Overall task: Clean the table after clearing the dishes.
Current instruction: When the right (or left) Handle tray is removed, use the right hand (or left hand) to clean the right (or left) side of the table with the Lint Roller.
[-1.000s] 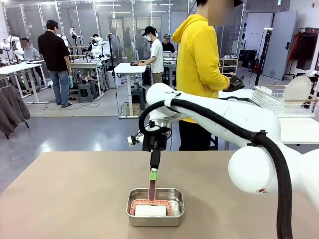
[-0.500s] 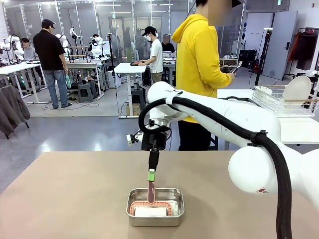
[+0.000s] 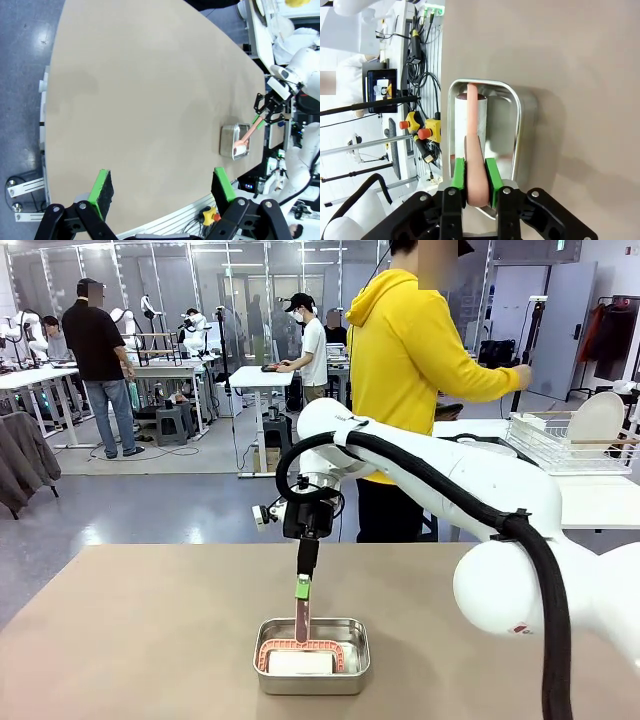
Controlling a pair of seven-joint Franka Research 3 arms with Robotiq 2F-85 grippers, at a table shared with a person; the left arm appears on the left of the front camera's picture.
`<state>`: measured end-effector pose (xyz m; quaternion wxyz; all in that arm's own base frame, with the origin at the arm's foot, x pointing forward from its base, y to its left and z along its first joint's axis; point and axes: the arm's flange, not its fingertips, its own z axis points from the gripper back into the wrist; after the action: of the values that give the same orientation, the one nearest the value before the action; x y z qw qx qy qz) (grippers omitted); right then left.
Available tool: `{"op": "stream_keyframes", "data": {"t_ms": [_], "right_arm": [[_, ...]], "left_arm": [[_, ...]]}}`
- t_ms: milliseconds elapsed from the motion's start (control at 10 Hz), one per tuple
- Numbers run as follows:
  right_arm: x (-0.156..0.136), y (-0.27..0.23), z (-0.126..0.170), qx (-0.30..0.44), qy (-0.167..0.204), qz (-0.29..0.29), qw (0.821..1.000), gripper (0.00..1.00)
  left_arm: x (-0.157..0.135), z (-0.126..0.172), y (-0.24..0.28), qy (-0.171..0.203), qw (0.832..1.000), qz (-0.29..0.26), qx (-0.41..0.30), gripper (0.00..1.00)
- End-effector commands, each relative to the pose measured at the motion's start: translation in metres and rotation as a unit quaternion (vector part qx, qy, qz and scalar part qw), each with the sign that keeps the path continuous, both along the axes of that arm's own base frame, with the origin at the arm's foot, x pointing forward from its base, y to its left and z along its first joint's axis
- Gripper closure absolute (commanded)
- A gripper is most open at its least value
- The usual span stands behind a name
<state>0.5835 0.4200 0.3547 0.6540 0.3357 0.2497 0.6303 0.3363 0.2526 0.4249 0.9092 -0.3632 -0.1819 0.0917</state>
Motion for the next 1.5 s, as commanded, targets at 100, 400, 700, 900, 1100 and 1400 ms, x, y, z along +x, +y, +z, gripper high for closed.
{"op": "stream_keyframes", "data": {"t_ms": [100, 400, 700, 900, 1100, 1400], "right_arm": [[0.022, 0.021, 0.025, -0.024, -0.011, -0.011, 1.0, 1.0], [0.014, 0.023, 0.041, -0.047, -0.009, -0.017, 0.999, 0.94], [-0.004, 0.026, 0.09, -0.078, -0.033, -0.039, 0.996, 0.9], [-0.018, 0.022, 0.118, -0.105, -0.066, -0.069, 0.99, 0.9], [-0.037, -0.004, 0.152, -0.148, -0.128, -0.159, 0.968, 0.9], [-0.091, -0.08, 0.206, -0.16, -0.173, -0.33, 0.914, 0.9]], "left_arm": [[-0.002, 0.003, 0.0, -0.002, 1.0, -0.001, -0.003, 0.0], [-0.002, 0.003, 0.0, -0.002, 1.0, -0.001, -0.003, 0.0], [-0.002, 0.003, 0.0, -0.002, 1.0, -0.001, -0.003, 0.0], [-0.002, 0.003, 0.0, -0.002, 1.0, -0.001, -0.003, 0.0], [-0.002, 0.003, 0.0, -0.002, 1.0, -0.001, -0.003, 0.0], [-0.002, 0.003, 0.0, -0.002, 1.0, -0.001, -0.003, 0.0]]}}
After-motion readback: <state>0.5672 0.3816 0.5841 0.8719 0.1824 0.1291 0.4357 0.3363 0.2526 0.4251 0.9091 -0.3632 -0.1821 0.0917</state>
